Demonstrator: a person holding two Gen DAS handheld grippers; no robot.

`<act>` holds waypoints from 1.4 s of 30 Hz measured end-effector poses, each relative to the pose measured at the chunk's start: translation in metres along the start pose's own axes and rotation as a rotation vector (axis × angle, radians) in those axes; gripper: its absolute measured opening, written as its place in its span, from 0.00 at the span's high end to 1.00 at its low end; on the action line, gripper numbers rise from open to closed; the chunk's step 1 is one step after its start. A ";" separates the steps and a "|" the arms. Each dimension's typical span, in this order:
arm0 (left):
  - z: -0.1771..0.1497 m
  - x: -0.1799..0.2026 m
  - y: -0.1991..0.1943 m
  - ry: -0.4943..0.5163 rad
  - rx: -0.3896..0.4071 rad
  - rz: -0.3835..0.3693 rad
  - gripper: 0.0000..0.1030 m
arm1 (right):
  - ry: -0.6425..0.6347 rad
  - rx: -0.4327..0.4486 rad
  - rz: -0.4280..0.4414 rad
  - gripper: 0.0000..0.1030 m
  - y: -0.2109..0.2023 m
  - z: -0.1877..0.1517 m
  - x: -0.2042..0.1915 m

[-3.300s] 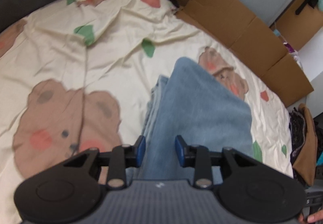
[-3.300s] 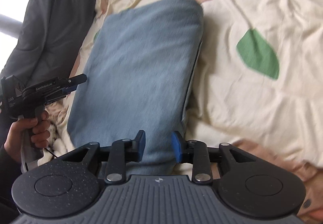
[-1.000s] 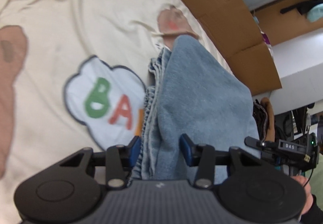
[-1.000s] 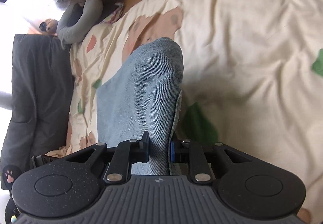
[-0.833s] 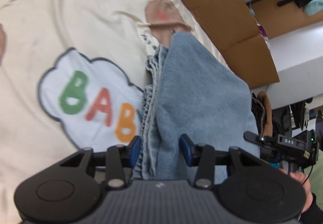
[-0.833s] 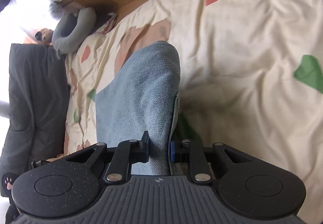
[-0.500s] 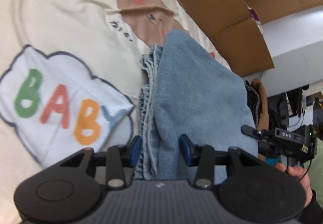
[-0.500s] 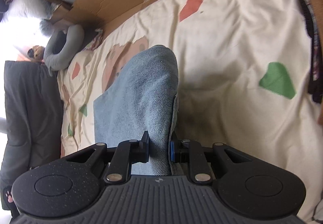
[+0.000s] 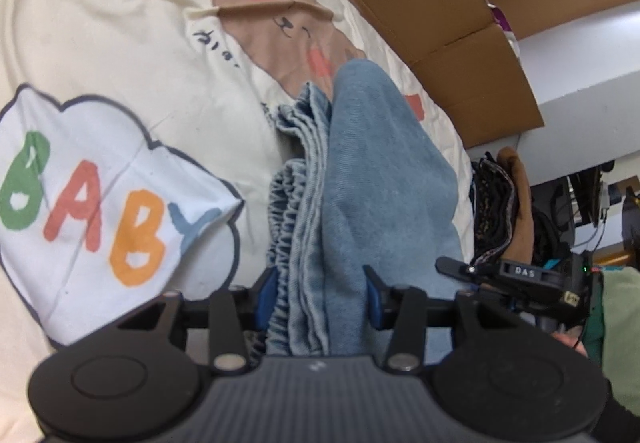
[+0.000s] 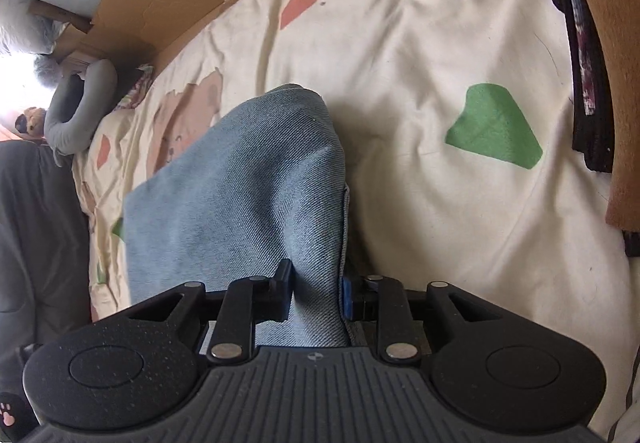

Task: Fold clothes
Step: 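Lift the folded jeans off the sheet with both grippers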

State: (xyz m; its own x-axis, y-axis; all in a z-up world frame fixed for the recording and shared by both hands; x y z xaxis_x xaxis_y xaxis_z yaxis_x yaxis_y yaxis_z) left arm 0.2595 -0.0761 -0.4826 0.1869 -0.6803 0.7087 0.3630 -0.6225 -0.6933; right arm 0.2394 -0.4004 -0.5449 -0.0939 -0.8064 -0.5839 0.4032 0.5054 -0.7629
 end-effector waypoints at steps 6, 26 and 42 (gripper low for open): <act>0.003 -0.001 -0.004 0.008 0.024 0.029 0.42 | 0.001 -0.011 0.000 0.56 0.001 -0.002 0.007; 0.014 -0.007 0.031 -0.070 -0.053 -0.102 0.31 | 0.022 -0.024 0.085 0.55 -0.004 -0.021 0.009; 0.018 0.006 0.036 -0.078 -0.082 -0.145 0.54 | -0.020 0.009 0.133 0.78 -0.015 -0.010 0.000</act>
Point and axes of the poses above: each gripper's, at about its wrist camera, not at the fingertips, and y roughly the way its jaws point, x to its right, z to its top, the point moved 9 cm from there along y, roughly the way its jaws point, and after that the axes turned 10 degrees about -y, right-handed, at the moved point
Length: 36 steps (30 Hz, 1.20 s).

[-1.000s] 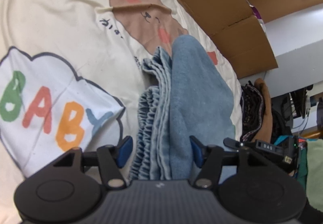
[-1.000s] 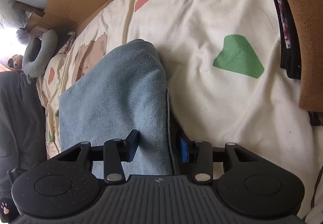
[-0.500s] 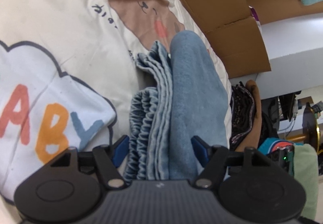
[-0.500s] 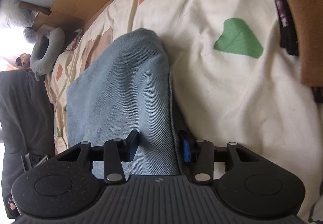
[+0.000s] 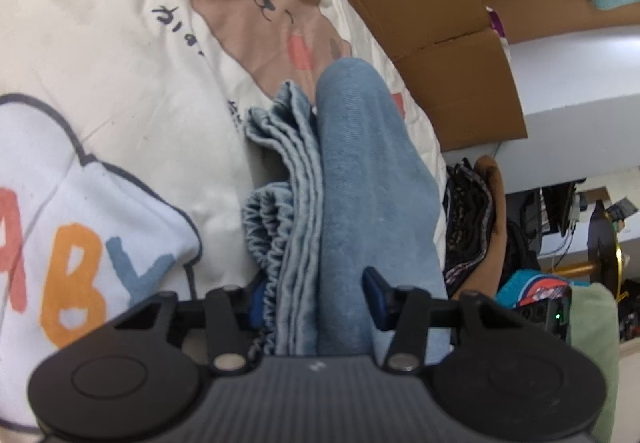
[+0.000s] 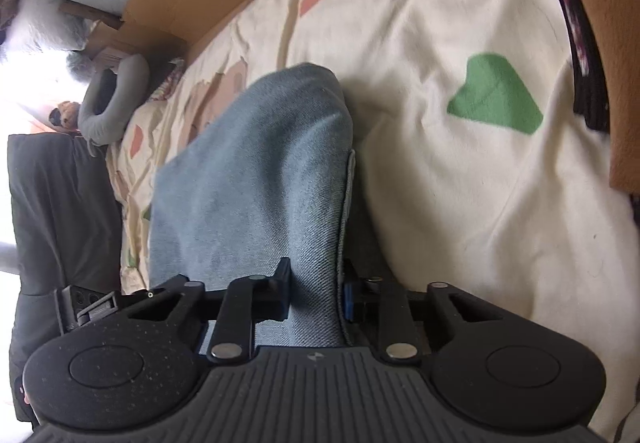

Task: Fold clothes
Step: 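Lift the folded jeans off the sheet with both grippers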

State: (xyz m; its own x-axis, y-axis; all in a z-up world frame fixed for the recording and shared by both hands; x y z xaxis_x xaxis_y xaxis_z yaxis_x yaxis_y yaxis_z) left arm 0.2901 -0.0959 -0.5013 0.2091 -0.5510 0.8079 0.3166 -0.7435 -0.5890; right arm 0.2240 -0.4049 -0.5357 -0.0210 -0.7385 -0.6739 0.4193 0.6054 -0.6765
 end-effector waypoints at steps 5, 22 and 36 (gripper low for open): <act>0.001 -0.001 0.005 -0.021 -0.022 -0.001 0.50 | -0.013 -0.003 0.003 0.77 -0.007 0.008 0.003; -0.001 0.006 0.013 0.007 -0.025 0.013 0.56 | -0.038 -0.009 -0.011 0.77 0.018 0.008 -0.006; -0.005 0.060 -0.025 0.034 0.003 0.059 0.61 | -0.127 0.017 -0.015 0.79 -0.029 0.028 -0.061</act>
Point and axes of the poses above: each gripper's, at about its wrist camera, not at the fingertips, and y roughly the way its jaws point, x to its right, z to its top, the point moved 9 cm from there along y, roughly the way its jaws point, and after that the axes turned 10 degrees about -y, right-handed, at the moved point
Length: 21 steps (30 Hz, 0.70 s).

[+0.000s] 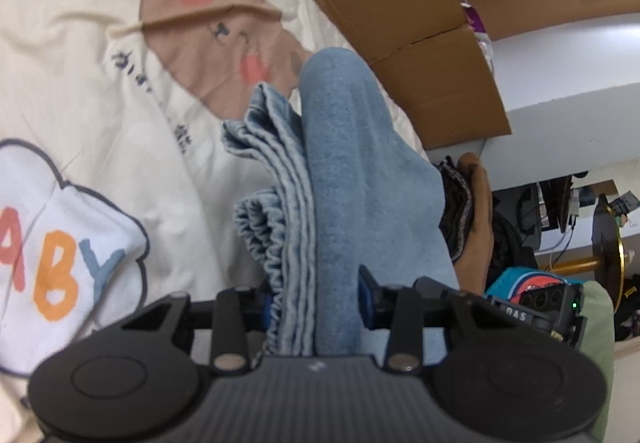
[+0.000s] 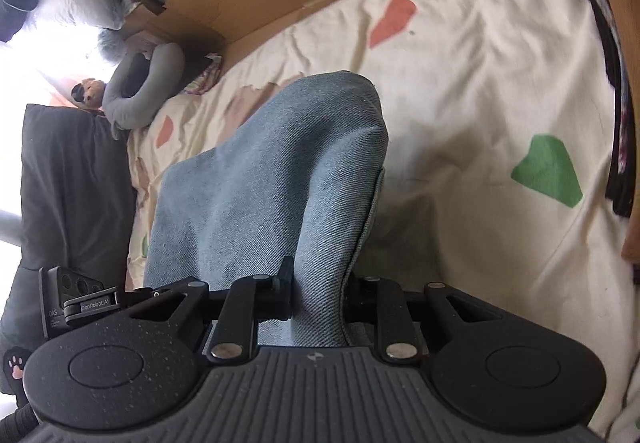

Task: Fold clothes
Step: 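Lift the folded jeans off the sheet with both grippers, then carry the folded jeans with both grippers toward the white cabinet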

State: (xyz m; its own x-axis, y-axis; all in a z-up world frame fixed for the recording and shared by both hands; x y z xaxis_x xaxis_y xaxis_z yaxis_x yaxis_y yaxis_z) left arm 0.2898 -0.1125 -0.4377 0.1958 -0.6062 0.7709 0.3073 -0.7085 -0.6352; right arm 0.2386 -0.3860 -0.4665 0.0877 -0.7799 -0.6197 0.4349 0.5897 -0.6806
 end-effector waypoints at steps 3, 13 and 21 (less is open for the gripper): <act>0.003 0.024 -0.019 0.005 0.014 -0.001 0.61 | 0.000 0.015 0.000 0.79 -0.021 0.012 -0.017; 0.001 0.114 -0.085 0.037 0.037 -0.001 0.61 | 0.006 0.093 0.024 0.80 -0.109 0.052 -0.081; -0.009 0.193 -0.124 0.048 0.039 0.032 0.61 | 0.008 0.112 0.014 0.80 -0.185 0.078 -0.121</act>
Point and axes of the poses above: each gripper's, at about its wrist camera, not at the fingertips, and y roughly the way its jaws point, x to its right, z to its top, the point moved 9 cm from there along y, roughly the way its jaws point, and after that the axes turned 10 degrees about -y, right-handed, at the moved point
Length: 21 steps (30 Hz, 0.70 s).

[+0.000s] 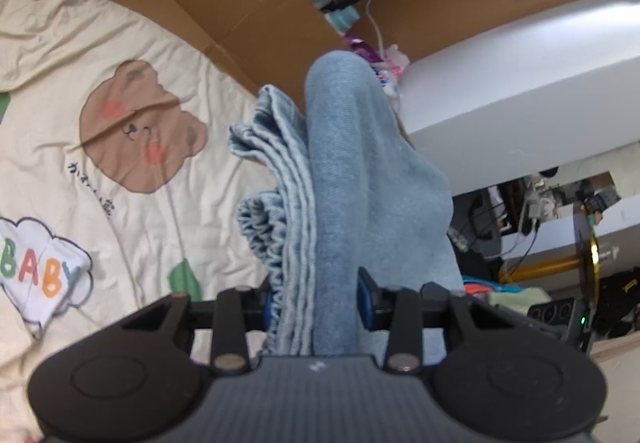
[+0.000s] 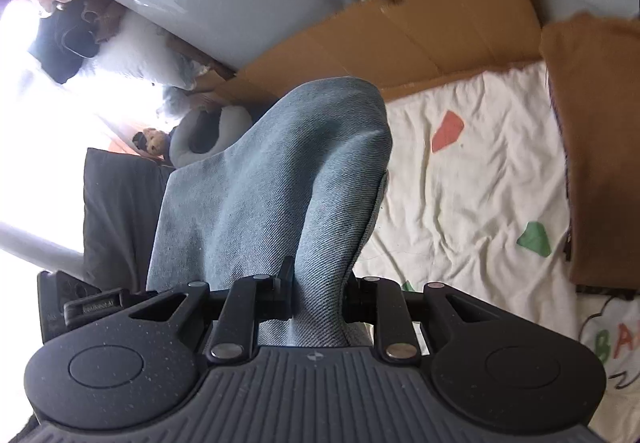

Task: Fold clothes
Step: 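Carry the folded jeans with both grippers toward the white cabinet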

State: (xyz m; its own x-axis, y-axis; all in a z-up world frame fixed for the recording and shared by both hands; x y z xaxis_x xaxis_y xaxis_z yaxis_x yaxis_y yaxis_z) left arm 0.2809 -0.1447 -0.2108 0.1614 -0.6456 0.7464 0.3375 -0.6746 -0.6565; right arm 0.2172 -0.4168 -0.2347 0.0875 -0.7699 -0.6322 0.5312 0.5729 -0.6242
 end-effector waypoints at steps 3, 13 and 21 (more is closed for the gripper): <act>-0.003 0.031 -0.019 0.012 0.025 -0.005 0.61 | -0.011 0.014 0.002 0.80 -0.031 0.016 -0.018; -0.018 0.137 -0.073 0.078 0.050 -0.028 0.61 | -0.033 0.080 0.015 0.80 -0.147 0.067 -0.073; -0.037 0.212 -0.093 0.135 0.060 -0.072 0.61 | -0.062 0.157 -0.001 0.80 -0.232 0.100 -0.097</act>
State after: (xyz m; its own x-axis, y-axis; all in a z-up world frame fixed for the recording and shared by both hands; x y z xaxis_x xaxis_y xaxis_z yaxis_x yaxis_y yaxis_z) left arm 0.2500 -0.2323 0.0042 0.0096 -0.6413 0.7672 0.3992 -0.7010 -0.5910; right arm 0.1700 -0.5032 0.0177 0.1365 -0.7889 -0.5992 0.6561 0.5251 -0.5420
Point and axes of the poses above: each gripper's, at about its wrist camera, not at the fingertips, and y roughly the way its jaws point, x to its right, z to its top, the point moved 9 cm from there along y, roughly the way its jaws point, and after that the axes turned 10 degrees about -y, right-handed, at the moved point
